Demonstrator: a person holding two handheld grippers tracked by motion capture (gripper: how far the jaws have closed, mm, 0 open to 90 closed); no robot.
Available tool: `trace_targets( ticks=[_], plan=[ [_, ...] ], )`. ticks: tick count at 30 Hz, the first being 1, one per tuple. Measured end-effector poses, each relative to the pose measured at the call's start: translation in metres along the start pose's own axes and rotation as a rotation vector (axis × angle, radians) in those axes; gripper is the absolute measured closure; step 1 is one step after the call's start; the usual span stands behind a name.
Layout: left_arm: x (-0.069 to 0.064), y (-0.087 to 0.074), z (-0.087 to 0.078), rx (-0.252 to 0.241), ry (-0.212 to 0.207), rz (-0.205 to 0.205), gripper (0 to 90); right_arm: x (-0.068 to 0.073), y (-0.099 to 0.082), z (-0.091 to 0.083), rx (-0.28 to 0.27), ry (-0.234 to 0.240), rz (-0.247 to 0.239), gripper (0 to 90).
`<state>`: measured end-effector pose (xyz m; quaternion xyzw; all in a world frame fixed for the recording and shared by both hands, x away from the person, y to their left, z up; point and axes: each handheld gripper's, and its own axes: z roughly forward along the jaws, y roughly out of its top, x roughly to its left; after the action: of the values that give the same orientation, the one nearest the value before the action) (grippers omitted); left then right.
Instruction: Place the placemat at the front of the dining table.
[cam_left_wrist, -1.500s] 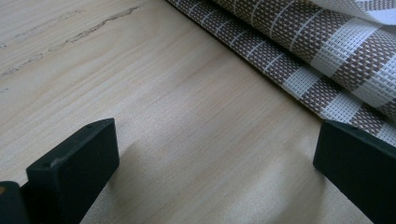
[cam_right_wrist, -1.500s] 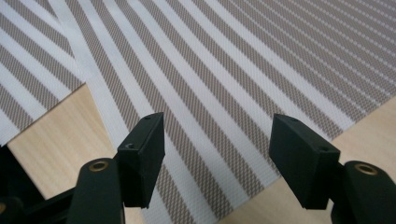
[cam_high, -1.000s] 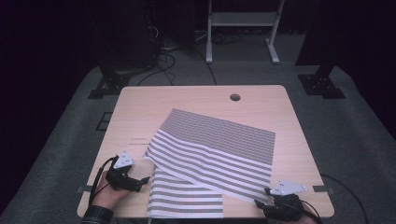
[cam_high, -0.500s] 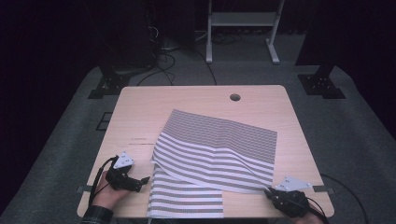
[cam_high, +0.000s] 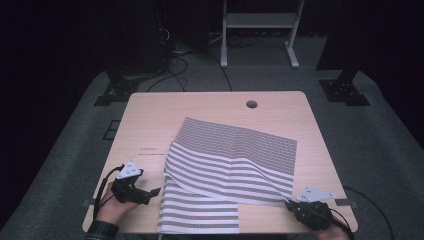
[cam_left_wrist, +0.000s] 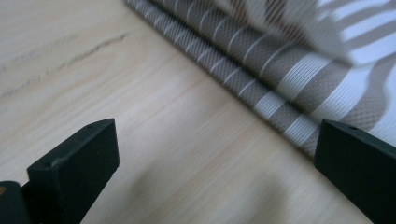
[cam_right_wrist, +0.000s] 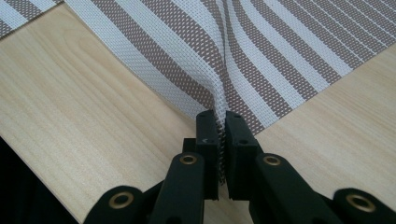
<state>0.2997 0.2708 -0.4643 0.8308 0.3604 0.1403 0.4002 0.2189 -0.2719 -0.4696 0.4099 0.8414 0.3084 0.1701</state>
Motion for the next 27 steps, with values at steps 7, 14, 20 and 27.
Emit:
trace_targets(
  ticks=[7,14,20,27],
  plan=[
    [-0.005,0.012,-0.004,-0.058,-0.036,0.024,5.2,0.000,0.000,0.000,0.002,0.001,-0.002,85.3],
    [-0.008,0.024,0.001,-0.072,-0.056,0.049,13.3,-0.001,0.000,0.000,0.000,0.004,0.004,85.4],
    [-0.007,0.032,0.008,-0.086,-0.091,0.041,23.7,-0.001,0.000,0.000,0.000,0.003,0.004,85.3],
    [-0.008,0.040,0.012,-0.080,-0.138,0.066,47.6,-0.001,0.000,0.000,-0.001,0.003,0.006,85.4]
  ],
)
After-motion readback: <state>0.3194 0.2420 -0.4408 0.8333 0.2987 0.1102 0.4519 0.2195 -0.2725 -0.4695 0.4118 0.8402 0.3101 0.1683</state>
